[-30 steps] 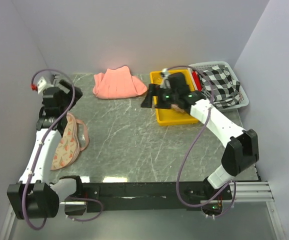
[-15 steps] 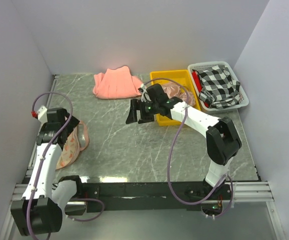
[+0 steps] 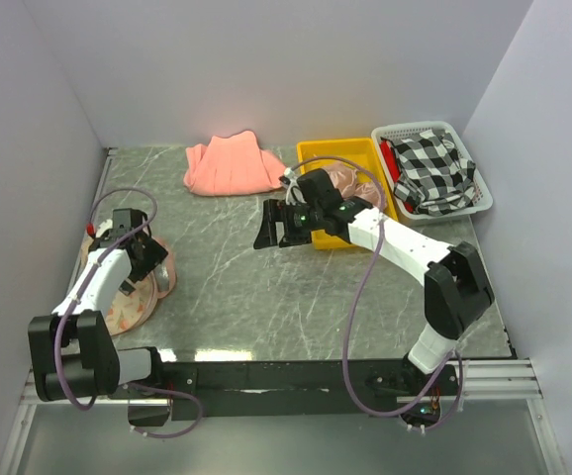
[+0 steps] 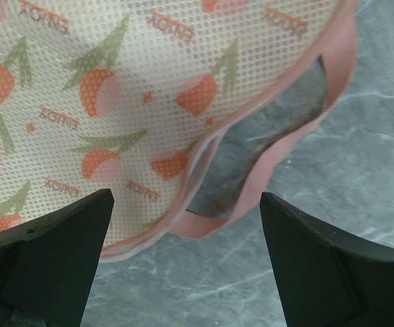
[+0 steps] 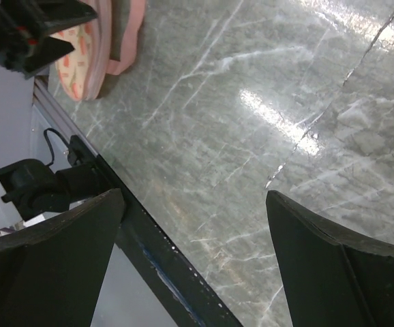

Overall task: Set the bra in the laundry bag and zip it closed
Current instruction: Move the laundry bag to the center of the board.

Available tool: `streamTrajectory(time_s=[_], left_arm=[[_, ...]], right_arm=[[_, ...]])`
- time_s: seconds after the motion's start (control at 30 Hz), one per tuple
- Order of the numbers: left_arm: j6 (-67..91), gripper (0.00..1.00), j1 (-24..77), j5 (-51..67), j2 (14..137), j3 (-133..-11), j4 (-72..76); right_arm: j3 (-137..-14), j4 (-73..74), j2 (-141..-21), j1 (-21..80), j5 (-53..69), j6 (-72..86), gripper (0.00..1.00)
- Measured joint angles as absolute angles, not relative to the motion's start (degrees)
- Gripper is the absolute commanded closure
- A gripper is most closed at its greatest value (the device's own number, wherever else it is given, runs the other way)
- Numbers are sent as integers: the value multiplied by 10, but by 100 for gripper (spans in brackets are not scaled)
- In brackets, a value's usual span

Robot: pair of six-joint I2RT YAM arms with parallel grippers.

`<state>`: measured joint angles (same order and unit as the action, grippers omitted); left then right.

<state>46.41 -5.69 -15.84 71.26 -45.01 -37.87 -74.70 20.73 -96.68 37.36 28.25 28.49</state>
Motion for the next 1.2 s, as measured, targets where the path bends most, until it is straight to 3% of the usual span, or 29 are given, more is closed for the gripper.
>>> streamTrajectory(time_s=[0.2,0.27,0.4,0.43,0.6,0.73,0.8,0.87,1.03,1.2], left_arm=[[464,1,-57,-176,719,-451,-384],[463,5,-57,-178,719,-451,-385],[462,21,-57,-173,724,-451,-380],[460,32,-57,-171,729,-451,-378],[457,35,-57,-143,744,-446,-354],[456,71,-57,-127,762,-433,-334],[456,76,-57,-121,771,-429,-331],[455,87,-57,-114,777,-424,-326],[453,96,-57,-98,778,-416,-312],[451,96,-57,-73,778,-410,-298]], right_arm=[[-746,208,-942,374,274,277,5],[-746,209,-942,374,273,276,5],[-745,212,-942,374,270,274,5],[-745,213,-942,374,267,274,5],[-740,215,-940,373,258,273,5],[-728,219,-927,373,249,272,4],[-727,221,-922,371,246,271,4],[-727,221,-917,369,244,271,4],[-726,221,-914,366,238,271,4],[-717,222,-912,361,233,271,4]])
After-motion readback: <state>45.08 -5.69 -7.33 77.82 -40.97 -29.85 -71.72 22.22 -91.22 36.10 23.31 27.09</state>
